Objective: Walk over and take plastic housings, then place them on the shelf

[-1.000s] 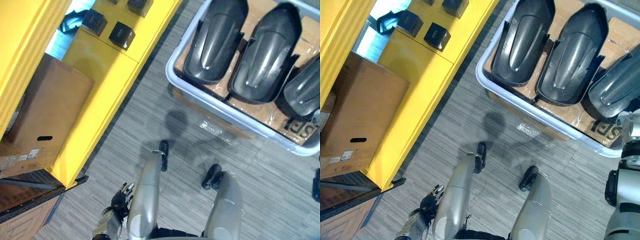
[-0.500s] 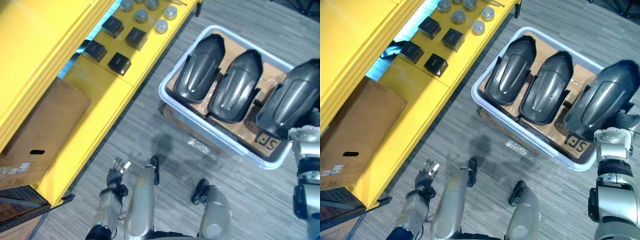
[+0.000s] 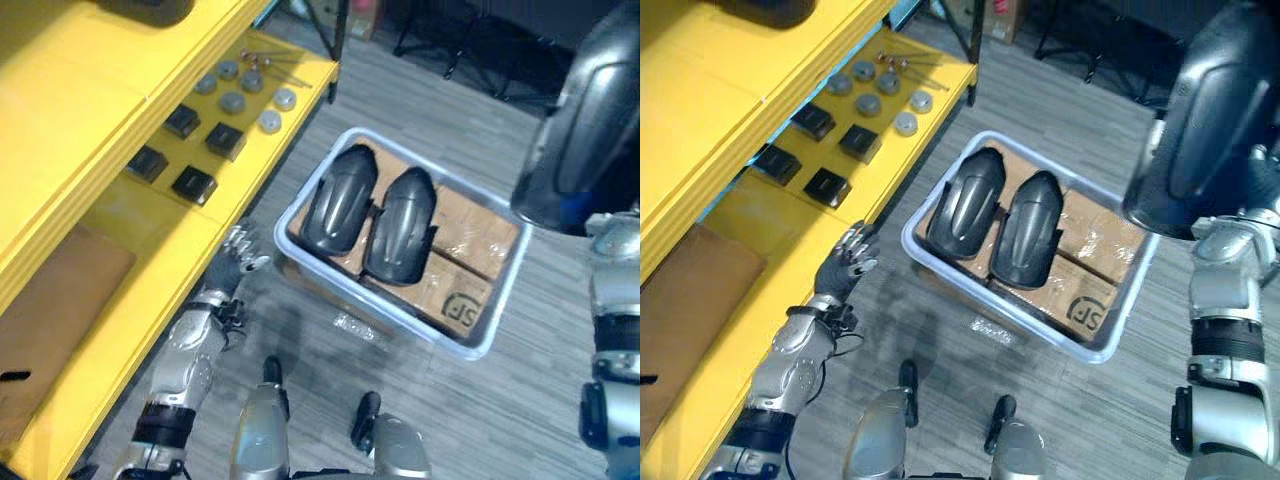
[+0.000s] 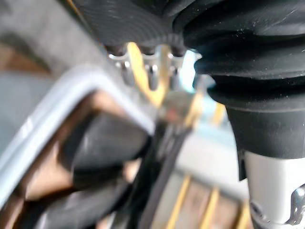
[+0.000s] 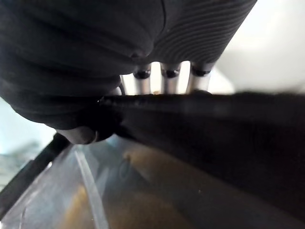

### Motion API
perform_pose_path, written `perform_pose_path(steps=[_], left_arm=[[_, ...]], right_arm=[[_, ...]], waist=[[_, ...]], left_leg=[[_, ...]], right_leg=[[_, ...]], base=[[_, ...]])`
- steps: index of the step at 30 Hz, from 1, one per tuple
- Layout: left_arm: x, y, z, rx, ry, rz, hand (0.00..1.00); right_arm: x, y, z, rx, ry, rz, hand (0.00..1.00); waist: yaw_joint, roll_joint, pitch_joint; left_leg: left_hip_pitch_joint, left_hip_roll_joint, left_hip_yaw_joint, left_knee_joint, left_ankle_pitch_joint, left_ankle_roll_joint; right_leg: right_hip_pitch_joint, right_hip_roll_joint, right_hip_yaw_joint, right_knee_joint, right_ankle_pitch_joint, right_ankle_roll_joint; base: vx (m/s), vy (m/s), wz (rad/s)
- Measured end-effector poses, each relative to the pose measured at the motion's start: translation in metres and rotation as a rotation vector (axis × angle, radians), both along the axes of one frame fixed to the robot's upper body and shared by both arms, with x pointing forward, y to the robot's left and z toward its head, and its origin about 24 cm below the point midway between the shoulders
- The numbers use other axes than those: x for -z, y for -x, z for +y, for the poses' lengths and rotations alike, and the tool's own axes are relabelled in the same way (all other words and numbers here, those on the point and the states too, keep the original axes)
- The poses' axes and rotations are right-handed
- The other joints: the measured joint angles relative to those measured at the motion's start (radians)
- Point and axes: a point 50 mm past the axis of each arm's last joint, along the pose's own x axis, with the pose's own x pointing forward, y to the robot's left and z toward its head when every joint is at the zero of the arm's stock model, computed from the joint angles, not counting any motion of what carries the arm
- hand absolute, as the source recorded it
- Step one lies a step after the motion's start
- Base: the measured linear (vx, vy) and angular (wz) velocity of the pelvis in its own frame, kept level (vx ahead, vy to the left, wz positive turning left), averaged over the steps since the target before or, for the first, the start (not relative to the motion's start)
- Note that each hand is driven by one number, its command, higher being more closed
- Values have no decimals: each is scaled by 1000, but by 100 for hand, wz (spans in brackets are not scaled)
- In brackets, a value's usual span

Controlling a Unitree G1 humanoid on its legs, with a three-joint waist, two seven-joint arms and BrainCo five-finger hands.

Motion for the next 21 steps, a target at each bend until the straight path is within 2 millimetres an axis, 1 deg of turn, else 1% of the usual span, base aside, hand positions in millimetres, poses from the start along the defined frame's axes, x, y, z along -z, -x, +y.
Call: perform_pose_path(steps=[2,3,4,6,7,8,10,12,14,15,17,19,21], left_arm=[[1,-9,-19,113,-19,67,0],[6,-15,-28,158,-28,132,0],[7,-17,-31,180,-29,160,0],[12,-22,-43,253,-9,251,0],[14,-22,-46,268,4,271,0],[15,-22,-53,299,23,293,0],[15,-20,-60,343,69,306,0],[19,-16,-69,379,67,320,0],[21,-12,-84,422,109,332,0],[21,-11,-88,430,119,331,0],[20,-9,-101,429,131,299,0],[17,-9,-106,405,149,272,0],[14,-10,-111,381,166,239,0]], right_arm=[[-7,-2,15,-62,94,-23,100],[-10,-3,26,-112,158,-35,100],[-11,-4,31,-138,188,-44,100],[-17,-4,52,-239,298,-89,100],[-17,-3,56,-258,325,-94,100],[-15,-2,62,-295,355,-104,100],[-10,-2,71,-341,397,-106,100],[-2,-2,78,-386,414,-96,100],[9,-2,89,-444,440,-73,100],[12,-3,91,-456,440,-66,100],[23,-4,103,-512,422,-50,100],[29,-5,111,-544,410,-35,100],[40,-5,117,-572,394,-1,100]], waist=[[-12,-2,-25],[-29,-1,-56],[-35,-3,-65],[-54,2,-78],[-61,2,-88],[-69,3,-97],[-71,3,-101],[-73,12,-124],[-72,30,-141],[-72,34,-146],[-72,46,-167],[-72,49,-173],[-71,51,-179]], left_leg=[[33,-2,24,-20,0,0],[38,-4,31,-33,0,0],[42,-3,38,-36,0,0],[68,-3,53,-58,6,-9],[69,-4,55,-65,9,-7],[72,-5,58,-72,15,-8],[86,-2,71,-83,21,-12],[88,-4,73,-92,21,-11],[104,-7,73,-105,26,-10],[105,-7,72,-106,26,-10],[108,-12,69,-121,27,-9],[118,-19,68,-149,42,-4],[135,-25,67,-183,57,-4]], right_leg=[[24,0,7,-28,18,1],[26,1,10,-45,28,1],[27,1,14,-50,29,0],[35,3,31,-63,41,-1],[34,3,31,-67,43,0],[34,4,31,-71,44,-1],[35,6,40,-71,45,-3],[35,7,49,-81,48,-4],[44,13,51,-82,55,-6],[47,13,51,-83,55,-6],[48,13,51,-92,55,-6],[51,11,51,-101,55,-6],[52,10,49,-101,55,-6]], base=[[43,13,-23],[37,14,-22],[43,12,-24],[6,4,-25],[-14,-4,-10],[-7,-10,-10],[-24,-14,-14],[-35,-7,-8],[-47,-4,-2],[-66,3,3],[-66,10,3],[-84,3,3],[-86,1,4]])
